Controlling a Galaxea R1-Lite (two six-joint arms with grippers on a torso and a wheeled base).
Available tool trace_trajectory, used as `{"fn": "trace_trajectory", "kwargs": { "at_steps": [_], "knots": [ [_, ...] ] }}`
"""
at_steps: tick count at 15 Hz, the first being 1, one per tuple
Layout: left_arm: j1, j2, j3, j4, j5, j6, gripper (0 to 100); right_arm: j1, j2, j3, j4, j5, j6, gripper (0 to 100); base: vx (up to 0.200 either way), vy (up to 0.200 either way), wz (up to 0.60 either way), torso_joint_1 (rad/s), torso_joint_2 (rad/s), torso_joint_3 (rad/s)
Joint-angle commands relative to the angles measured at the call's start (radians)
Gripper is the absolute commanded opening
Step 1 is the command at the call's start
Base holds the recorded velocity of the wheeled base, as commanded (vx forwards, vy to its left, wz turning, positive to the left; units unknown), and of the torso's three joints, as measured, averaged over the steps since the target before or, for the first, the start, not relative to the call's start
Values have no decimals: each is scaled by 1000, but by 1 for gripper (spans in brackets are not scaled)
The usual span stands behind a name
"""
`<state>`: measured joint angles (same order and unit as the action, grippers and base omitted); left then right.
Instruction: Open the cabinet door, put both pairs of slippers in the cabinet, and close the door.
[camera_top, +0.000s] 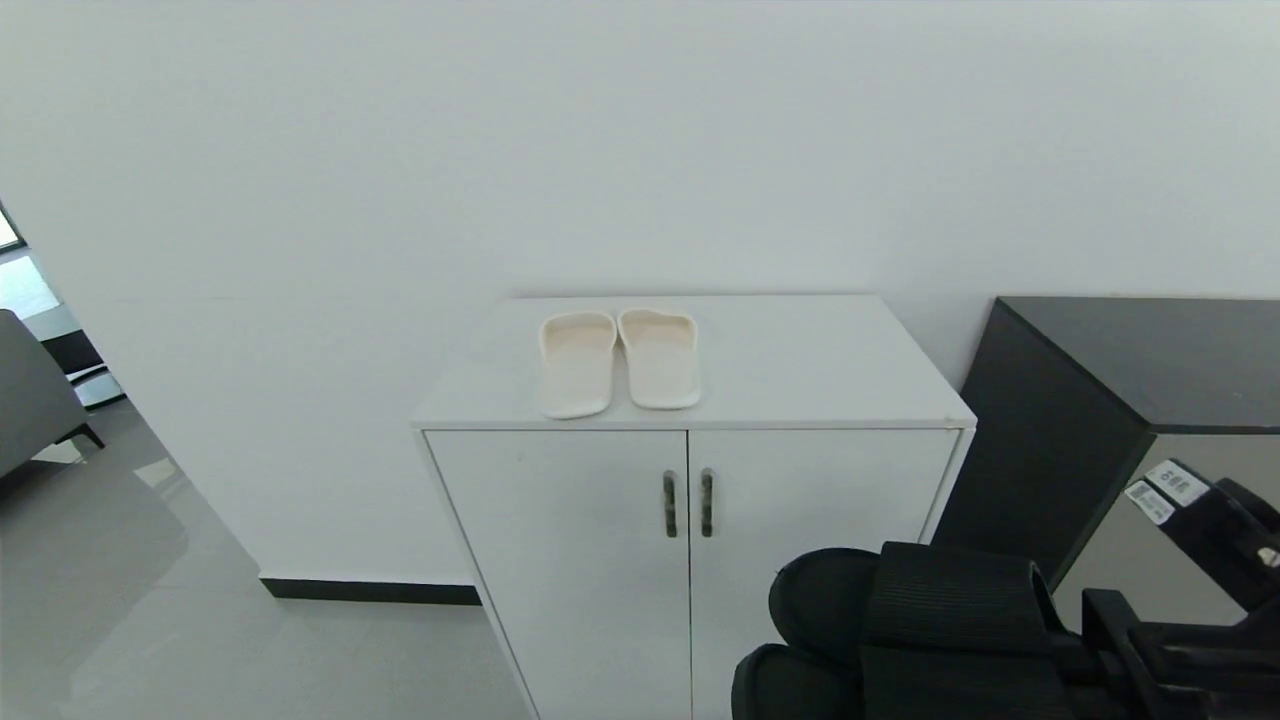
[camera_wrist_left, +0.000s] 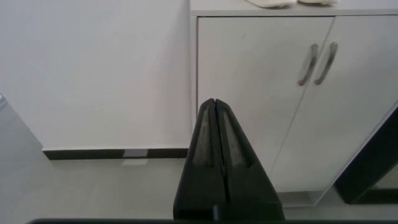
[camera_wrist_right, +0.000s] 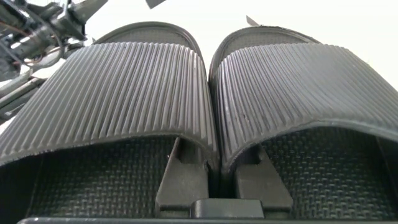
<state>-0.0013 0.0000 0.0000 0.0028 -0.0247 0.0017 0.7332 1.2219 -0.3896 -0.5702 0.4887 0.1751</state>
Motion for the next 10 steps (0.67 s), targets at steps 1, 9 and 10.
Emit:
{"fn": "trace_trajectory", "kwargs": {
  "at_steps": [1,9,10],
  "knots": [
    [0,2,0,0,0,0,0,0,2,1,0,1,-2,0,0,-200,0,-2,2,2],
    [0,2,0,0,2,0,0,0,7,21,0,1,-55,0,0,-100,0,2,1,-1],
    [0,2,0,0,2,0,0,0,5,23,0,1,-55,0,0,0,0,0,0,0]
  ]
}}
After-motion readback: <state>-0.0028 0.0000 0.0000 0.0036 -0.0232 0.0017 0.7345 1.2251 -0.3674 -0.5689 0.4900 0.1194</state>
